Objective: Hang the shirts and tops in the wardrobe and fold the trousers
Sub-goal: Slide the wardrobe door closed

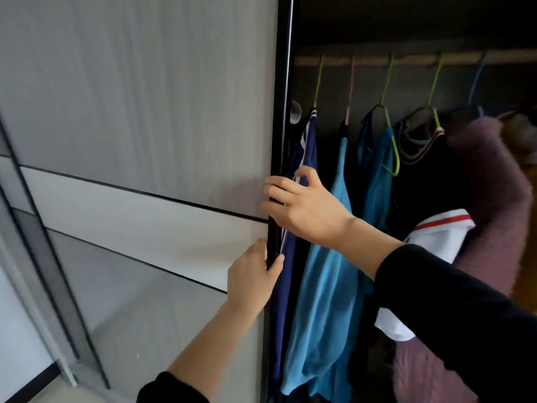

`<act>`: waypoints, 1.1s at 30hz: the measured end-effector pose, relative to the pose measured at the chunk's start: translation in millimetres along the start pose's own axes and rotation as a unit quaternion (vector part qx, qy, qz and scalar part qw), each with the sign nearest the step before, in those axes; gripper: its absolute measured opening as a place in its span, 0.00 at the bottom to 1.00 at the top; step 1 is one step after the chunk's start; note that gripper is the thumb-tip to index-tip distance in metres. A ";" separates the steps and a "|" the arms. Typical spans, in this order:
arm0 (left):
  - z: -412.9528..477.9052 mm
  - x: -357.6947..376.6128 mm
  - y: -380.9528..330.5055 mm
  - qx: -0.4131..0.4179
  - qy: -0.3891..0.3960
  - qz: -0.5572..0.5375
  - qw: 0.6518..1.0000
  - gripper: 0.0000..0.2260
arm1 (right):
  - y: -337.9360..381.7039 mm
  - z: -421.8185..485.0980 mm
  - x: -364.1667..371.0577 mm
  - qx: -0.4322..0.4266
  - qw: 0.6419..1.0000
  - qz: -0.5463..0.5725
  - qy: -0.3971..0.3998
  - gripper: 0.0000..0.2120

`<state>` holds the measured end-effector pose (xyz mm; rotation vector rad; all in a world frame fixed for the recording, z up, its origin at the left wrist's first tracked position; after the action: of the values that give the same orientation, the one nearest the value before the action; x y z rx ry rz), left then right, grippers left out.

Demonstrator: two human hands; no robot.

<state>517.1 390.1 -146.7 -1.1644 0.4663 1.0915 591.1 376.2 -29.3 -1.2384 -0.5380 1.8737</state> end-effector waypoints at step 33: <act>-40.2 66.8 -258.1 0.346 0.006 0.239 0.908 0.67 | -110.3 -303.1 -97.5 0.377 0.898 -0.077 0.212 0.38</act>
<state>779.7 384.9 -86.0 -0.4283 1.0882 1.1839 925.7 337.2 -26.3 -0.9748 0.3103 1.3903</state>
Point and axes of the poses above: each hand's wrist, its own z-axis towards the middle knuckle, its own x-axis out of the palm, y = z × x, the point moved 9 cm from there along z, towards the middle knuckle, and after that the axes turned 13 degrees about y, right-handed, at the moved point
